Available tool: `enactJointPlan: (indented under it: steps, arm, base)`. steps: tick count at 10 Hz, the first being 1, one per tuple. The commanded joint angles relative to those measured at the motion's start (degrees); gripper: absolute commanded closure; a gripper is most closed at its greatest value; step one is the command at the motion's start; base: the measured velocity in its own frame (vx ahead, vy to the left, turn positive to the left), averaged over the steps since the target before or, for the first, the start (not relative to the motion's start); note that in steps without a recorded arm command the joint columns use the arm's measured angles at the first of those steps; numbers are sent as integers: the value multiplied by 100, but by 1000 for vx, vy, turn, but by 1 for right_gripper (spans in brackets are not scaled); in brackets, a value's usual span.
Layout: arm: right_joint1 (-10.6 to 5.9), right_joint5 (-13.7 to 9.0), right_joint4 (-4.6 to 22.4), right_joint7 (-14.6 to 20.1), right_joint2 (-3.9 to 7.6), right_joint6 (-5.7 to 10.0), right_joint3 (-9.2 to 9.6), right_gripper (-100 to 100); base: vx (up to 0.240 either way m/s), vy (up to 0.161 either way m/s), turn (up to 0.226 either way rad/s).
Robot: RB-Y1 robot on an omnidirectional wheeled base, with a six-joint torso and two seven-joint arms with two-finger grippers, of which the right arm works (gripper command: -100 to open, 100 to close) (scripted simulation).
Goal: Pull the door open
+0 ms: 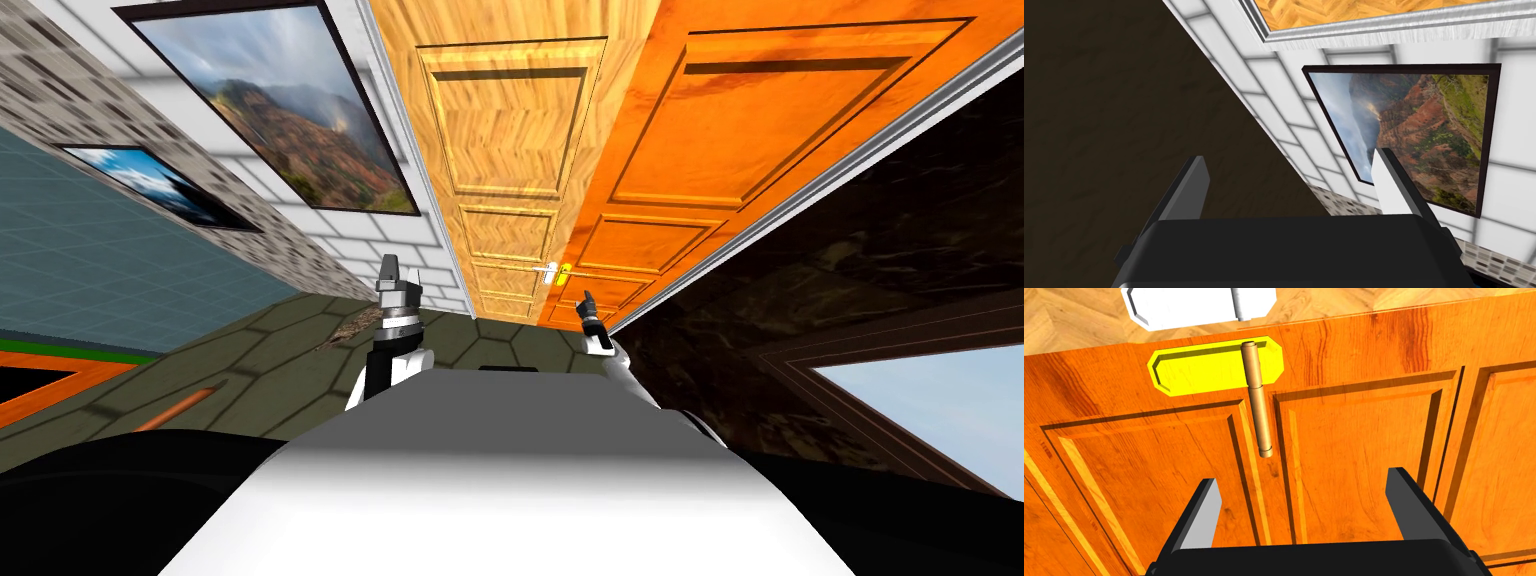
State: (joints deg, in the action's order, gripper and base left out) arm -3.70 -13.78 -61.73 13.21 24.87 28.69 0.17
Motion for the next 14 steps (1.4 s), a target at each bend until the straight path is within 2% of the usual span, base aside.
enactJointPlan:
  steps: [1,10,11,12,14]
  arm:
    - [-89,-38,193,21,56,-4,10,-100]
    - [-573,-259,1284,180,430,-27,74,-100]
    - [-601,-272,1349,189,452,-28,78,-100]
    - [-576,-263,1292,190,446,-31,77,-100]
    - [-556,-287,1422,163,529,-63,-55,-100]
  base:
    - [71,-22,56]
    - [101,-31,52]
    - [85,-37,30]
    - [35,-18,7]
    - [121,-141,-80]
